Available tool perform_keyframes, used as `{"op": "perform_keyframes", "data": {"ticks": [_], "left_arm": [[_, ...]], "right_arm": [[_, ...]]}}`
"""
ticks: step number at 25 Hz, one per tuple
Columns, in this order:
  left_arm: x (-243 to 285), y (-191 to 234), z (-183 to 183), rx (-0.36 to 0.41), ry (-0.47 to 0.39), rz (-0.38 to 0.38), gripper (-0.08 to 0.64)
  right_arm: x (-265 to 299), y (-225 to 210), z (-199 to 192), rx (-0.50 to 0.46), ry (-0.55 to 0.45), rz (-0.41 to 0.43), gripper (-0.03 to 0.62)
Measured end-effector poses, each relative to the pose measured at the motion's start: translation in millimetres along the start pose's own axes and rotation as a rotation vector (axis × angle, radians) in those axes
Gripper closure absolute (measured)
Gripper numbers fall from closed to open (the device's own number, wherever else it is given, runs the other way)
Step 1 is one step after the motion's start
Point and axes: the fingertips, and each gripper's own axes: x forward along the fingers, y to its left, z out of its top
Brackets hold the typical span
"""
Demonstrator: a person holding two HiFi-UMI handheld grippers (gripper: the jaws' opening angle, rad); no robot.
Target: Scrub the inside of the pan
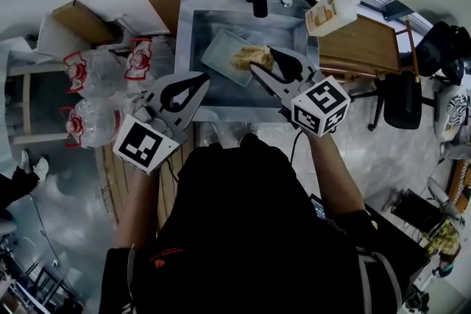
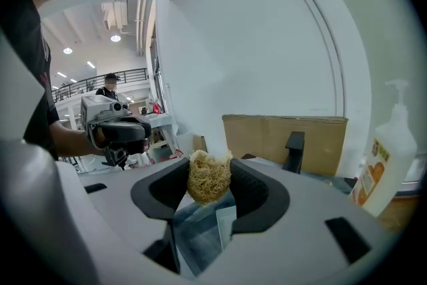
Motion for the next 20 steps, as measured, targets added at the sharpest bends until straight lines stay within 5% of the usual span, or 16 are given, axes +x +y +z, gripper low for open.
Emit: {"op": "perform_keyframes", "data": {"ticks": [20], "left_arm": [[-3.9,25.6,21.7,0.013,-0.048,0.042,0.541]], "right_arm": [[7.2,18.1,40.1,-0.061,-0.03,0.064,0.403]]}}
